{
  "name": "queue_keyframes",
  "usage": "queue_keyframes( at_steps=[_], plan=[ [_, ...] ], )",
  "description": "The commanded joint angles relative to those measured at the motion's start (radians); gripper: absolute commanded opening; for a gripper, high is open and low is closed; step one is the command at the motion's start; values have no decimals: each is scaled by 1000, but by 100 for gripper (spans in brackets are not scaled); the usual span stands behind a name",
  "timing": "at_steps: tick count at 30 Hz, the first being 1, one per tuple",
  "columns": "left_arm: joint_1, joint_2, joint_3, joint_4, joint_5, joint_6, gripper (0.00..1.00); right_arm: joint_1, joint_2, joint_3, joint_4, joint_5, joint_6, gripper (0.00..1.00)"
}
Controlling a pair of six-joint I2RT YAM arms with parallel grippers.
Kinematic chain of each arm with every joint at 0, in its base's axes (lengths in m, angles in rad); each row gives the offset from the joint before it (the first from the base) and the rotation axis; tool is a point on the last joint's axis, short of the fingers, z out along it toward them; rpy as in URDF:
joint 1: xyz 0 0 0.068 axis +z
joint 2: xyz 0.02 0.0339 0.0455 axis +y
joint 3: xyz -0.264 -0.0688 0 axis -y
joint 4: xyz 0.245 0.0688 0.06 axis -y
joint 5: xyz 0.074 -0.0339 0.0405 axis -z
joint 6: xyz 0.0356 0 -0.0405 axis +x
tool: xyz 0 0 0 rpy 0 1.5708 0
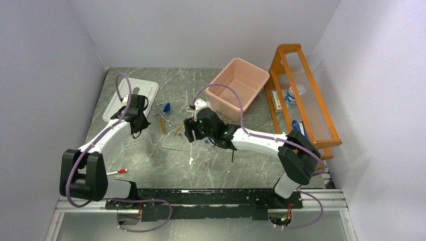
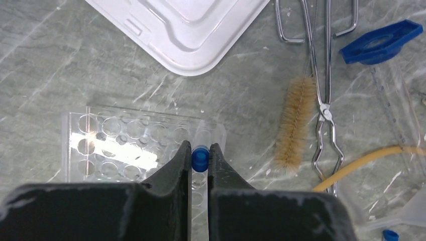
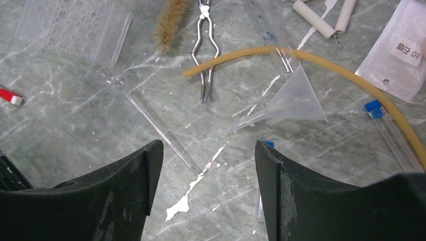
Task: Organize the chemistry lab equipment
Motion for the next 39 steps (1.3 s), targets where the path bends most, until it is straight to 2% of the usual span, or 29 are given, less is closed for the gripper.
queue_keyframes(
  at_steps=[1, 10, 15, 20, 29, 32, 36, 39],
  plan=[
    [8, 55, 49, 64, -30, -50, 5, -15, -2, 16, 20, -4, -19, 70],
    [8, 45, 19, 70, -30, -30, 5, -42, -10, -3, 33, -26, -11, 70],
    [7, 40, 3, 80, 11, -9, 23, -49, -6, -4, 37, -36, -8, 70],
    [7, 26, 22, 53, 35, -1, 49, -54, -8, -2, 39, -35, -8, 70],
    [7, -17, 68, 20, 39, 45, 66, -62, -14, -9, 40, -34, -3, 70],
    [7, 2, 64, 50, 59, 77, 62, -64, -11, -3, 30, -28, -4, 70],
    [7, 58, 81, 61, 95, 96, 50, -65, -12, -3, 28, -38, -2, 70],
    [7, 83, 81, 109, 124, 122, 48, -65, -15, -7, 29, -47, 3, 70]
  ],
)
